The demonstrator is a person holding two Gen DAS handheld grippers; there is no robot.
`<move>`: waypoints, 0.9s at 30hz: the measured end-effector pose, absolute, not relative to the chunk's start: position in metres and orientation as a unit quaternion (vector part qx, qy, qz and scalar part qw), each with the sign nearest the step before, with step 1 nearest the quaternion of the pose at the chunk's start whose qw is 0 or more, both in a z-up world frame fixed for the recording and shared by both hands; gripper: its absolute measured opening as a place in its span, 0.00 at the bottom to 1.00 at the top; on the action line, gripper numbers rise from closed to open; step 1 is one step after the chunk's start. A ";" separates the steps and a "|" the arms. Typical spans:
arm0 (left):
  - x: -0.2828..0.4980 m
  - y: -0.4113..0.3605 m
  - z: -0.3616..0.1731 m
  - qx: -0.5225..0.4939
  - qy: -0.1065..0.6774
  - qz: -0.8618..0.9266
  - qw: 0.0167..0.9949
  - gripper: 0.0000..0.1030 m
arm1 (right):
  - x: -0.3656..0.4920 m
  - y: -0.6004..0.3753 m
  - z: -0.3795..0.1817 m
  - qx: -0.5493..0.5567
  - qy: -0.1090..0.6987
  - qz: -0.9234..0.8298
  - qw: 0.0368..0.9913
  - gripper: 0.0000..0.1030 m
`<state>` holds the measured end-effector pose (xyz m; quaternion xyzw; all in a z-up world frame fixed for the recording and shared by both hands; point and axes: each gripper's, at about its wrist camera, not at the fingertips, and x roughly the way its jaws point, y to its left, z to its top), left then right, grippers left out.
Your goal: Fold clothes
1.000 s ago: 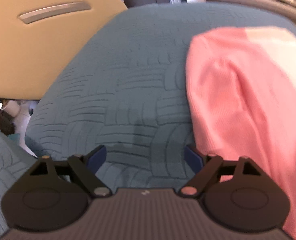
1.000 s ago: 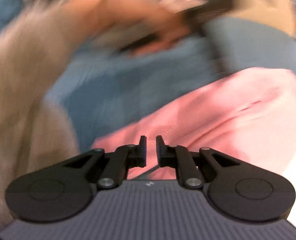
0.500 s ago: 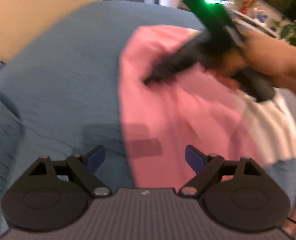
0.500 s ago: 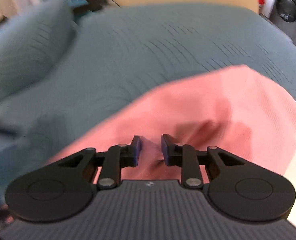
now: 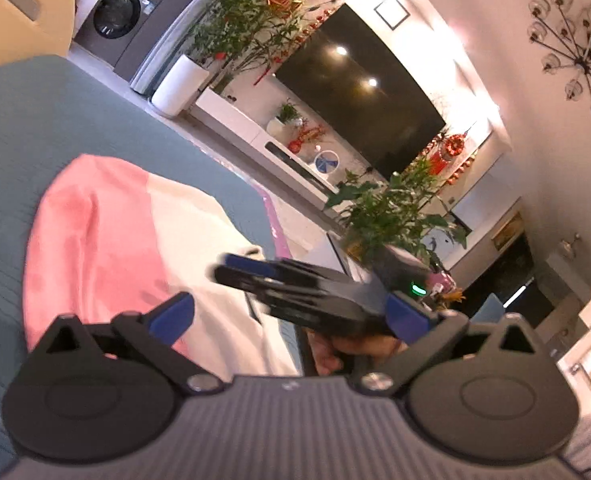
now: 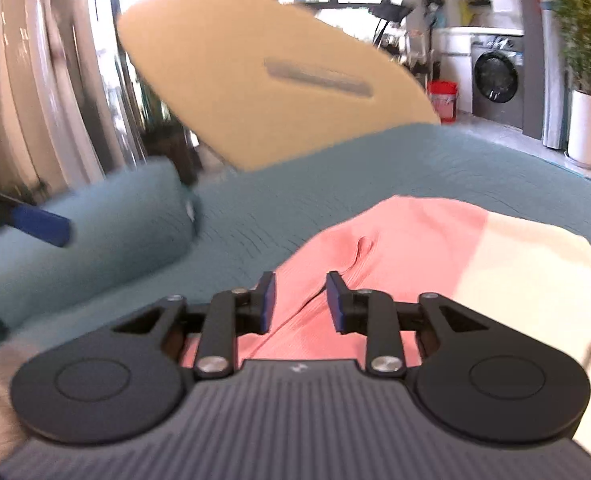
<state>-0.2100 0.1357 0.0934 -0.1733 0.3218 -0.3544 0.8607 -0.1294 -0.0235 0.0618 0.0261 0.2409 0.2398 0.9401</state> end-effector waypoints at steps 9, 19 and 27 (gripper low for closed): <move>-0.154 -0.006 0.011 -0.195 0.482 -0.274 0.809 1.00 | -0.172 -0.111 -0.010 -0.039 0.244 0.007 0.969 0.61; -0.074 -0.075 -0.060 -0.027 0.498 -0.196 0.844 1.00 | -0.135 -0.127 -0.053 0.009 0.280 -0.053 0.958 0.61; -0.105 -0.091 -0.065 0.028 0.426 -0.166 0.889 1.00 | -0.192 -0.128 -0.027 0.169 0.135 -0.035 0.976 0.61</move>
